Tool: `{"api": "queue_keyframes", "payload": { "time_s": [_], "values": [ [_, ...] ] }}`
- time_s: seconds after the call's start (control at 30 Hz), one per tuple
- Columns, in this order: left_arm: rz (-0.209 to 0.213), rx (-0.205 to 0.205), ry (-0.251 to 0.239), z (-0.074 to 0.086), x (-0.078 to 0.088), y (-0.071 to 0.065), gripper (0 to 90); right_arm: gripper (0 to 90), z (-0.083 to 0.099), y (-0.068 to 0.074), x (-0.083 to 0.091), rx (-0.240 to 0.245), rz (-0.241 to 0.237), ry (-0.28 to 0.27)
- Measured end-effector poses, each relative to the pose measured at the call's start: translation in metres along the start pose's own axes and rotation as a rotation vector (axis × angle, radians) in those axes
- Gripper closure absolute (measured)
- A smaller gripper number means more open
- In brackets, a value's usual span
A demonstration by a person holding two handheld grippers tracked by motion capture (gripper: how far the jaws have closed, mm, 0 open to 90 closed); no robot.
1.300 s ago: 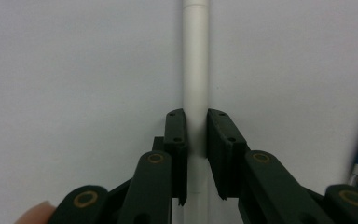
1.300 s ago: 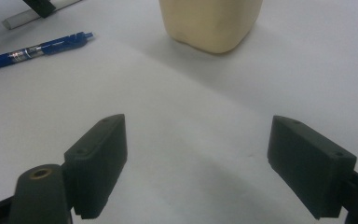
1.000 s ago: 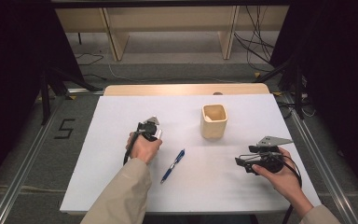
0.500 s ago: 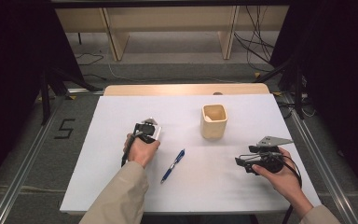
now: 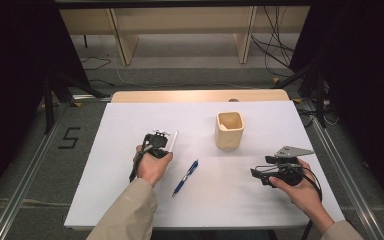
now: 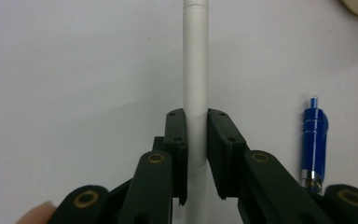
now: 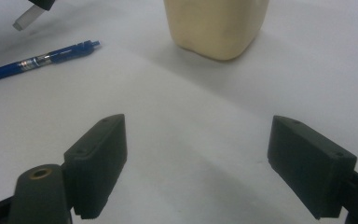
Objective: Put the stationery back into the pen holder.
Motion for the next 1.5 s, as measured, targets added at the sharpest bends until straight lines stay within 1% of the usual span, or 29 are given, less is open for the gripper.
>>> {"api": "queue_keyframes", "payload": {
  "time_s": [0.03, 0.13, 0.23, 0.3, 0.37, 0.4, 0.43, 0.47, 0.53, 0.57, 0.6, 0.63, 0.73, 0.83, 0.9, 1.0, 1.1, 1.23, 1.27, 1.33, 1.5],
  "values": [
    [-0.005, -0.014, -0.011, 0.001, 0.001, 0.000, 78.6, 20.4, 0.000, 0.001, 0.000, 0.001, -0.002, -0.002],
    [0.012, -0.021, -0.053, 0.003, 0.004, -0.003, 78.6, 20.5, 0.000, 0.002, -0.001, 0.001, -0.006, -0.004],
    [0.023, -0.050, -0.083, 0.004, 0.009, -0.005, 78.6, 20.6, -0.001, 0.003, -0.001, 0.005, -0.007, -0.008],
    [0.031, -0.063, -0.116, 0.004, 0.011, -0.007, 78.6, 20.7, -0.001, 0.004, 0.000, 0.000, -0.008, -0.007],
    [0.036, -0.079, -0.137, 0.006, 0.014, -0.008, 78.6, 20.7, -0.001, 0.004, -0.001, 0.000, -0.010, -0.013],
    [0.049, -0.088, -0.147, 0.007, 0.015, -0.009, 78.6, 20.8, -0.002, 0.005, -0.001, -0.001, -0.011, -0.015],
    [0.048, -0.094, -0.158, 0.007, 0.016, -0.010, 78.6, 20.8, -0.002, 0.005, -0.001, 0.000, -0.013, -0.017],
    [0.051, -0.094, -0.168, 0.008, 0.017, -0.011, 78.6, 21.0, -0.002, 0.005, -0.001, -0.002, -0.014, -0.020],
    [0.070, -0.106, -0.189, 0.009, 0.019, -0.013, 78.6, 21.3, -0.002, 0.006, -0.001, -0.002, -0.016, -0.029],
    [0.079, -0.105, -0.200, 0.010, 0.021, -0.015, 78.6, 21.5, -0.003, 0.006, -0.001, -0.007, -0.017, -0.030],
    [0.084, -0.106, -0.218, 0.010, 0.022, -0.017, 78.6, 21.6, -0.003, 0.007, -0.001, -0.008, -0.020, -0.038],
    [0.093, -0.115, -0.227, 0.011, 0.024, -0.019, 78.6, 21.9, -0.004, 0.007, -0.001, -0.008, -0.020, -0.040],
    [0.118, -0.120, -0.266, 0.011, 0.030, -0.026, 78.6, 22.3, -0.006, 0.010, 0.000, -0.006, -0.025, -0.062],
    [0.139, -0.132, -0.289, 0.011, 0.034, -0.033, 78.5, 22.5, -0.008, 0.012, 0.001, -0.013, -0.031, -0.077],
    [0.152, -0.146, -0.297, 0.011, 0.036, -0.038, 78.6, 22.6, -0.011, 0.014, 0.001, -0.018, -0.039, -0.093],
    [0.171, -0.154, -0.308, 0.011, 0.038, -0.047, 78.6, 22.7, -0.014, 0.017, 0.000, -0.018, -0.049, -0.100],
    [0.186, -0.175, -0.315, 0.012, 0.040, -0.054, 78.6, 22.7, -0.016, 0.021, -0.001, -0.018, -0.060, -0.108],
    [0.209, -0.184, -0.322, 0.014, 0.042, -0.062, 78.5, 22.7, -0.019, 0.025, -0.002, -0.012, -0.073, -0.124],
    [0.210, -0.189, -0.326, 0.014, 0.042, -0.063, 78.5, 22.7, -0.019, 0.027, -0.001, -0.018, -0.077, -0.121],
    [0.217, -0.201, -0.323, 0.015, 0.043, -0.066, 78.5, 22.8, -0.020, 0.029, -0.002, -0.013, -0.080, -0.128],
    [0.232, -0.211, -0.330, 0.015, 0.045, -0.072, 78.6, 22.8, -0.023, 0.032, -0.004, -0.010, -0.088, -0.135]
  ]
}}
Point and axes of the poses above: each handheld gripper's, and its own axes: x roughly backward along the jaws, z roughly out of its underside, y roughly to its left, the point moved 2 cm from there along -x, roughly forward along the jaws, and after that the axes turned 4 degrees about z, right-handed, at the moved point
